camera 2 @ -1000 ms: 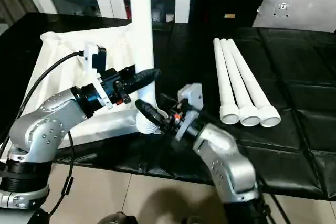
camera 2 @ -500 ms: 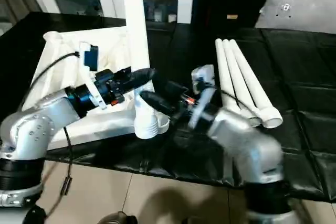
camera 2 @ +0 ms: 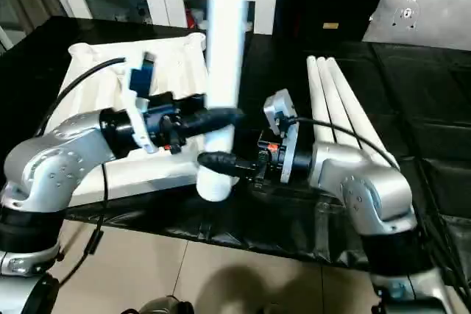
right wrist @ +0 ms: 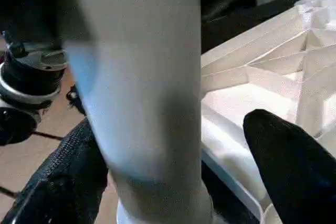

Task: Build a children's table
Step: Pick table leg

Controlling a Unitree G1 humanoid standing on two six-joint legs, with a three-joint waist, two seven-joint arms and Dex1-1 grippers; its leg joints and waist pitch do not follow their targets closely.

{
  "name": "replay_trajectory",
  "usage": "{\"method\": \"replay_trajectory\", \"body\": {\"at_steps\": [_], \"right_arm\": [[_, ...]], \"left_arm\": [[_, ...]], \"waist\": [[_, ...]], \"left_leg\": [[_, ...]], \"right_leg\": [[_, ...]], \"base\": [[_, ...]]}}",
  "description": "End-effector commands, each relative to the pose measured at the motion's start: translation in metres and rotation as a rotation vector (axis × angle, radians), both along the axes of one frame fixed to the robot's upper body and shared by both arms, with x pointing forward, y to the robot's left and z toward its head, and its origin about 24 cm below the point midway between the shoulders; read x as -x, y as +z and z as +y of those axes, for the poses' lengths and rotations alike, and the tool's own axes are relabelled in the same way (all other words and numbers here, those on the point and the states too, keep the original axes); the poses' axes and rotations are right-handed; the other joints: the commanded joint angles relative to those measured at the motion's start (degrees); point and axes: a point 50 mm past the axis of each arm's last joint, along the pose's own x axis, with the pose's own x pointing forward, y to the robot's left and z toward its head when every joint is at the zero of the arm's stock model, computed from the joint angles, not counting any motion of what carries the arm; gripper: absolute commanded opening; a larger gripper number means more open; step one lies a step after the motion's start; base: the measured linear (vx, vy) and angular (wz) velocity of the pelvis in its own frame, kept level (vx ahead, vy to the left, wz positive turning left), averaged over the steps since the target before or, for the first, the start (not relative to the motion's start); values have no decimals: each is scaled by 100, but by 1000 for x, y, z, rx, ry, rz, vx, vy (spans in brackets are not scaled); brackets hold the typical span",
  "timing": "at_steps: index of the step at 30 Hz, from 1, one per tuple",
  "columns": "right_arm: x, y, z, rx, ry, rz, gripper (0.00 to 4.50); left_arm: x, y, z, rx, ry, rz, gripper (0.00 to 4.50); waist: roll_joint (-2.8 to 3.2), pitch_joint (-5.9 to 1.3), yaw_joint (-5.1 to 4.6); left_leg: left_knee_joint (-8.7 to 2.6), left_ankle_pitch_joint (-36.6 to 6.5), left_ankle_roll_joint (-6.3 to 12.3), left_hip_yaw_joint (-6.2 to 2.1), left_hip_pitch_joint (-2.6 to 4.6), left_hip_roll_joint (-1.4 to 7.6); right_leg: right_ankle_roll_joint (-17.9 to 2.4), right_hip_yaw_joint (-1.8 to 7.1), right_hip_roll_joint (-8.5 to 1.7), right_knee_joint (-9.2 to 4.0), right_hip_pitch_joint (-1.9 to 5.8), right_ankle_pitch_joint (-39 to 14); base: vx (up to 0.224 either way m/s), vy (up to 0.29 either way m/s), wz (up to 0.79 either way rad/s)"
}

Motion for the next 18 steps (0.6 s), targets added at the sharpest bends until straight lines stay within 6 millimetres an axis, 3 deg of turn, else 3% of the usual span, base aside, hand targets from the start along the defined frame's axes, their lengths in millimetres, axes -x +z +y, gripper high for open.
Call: {"method": "replay_trajectory", "body": {"at_steps": [1,18], "right_arm": [[0,1,1,17,27,-1,411],[-2,-4,6,48,84,-5,256]], "left_arm": [[-1,7,-1,-9,-14,-42,187],[-4,3,-5,-35,-47,-53,187]], "waist": [[-120,-489,24],[-104,-486,24]], "left_leg": [[-411,-352,329,-94,97,378],[-408,-410,352,-99,100,385]], "right_leg": [[-1415,235,-389,-377,334,-682],[-1474,227,-389,-375,333,-682]], "base": [[0,0,0],[0,0,0]]}}
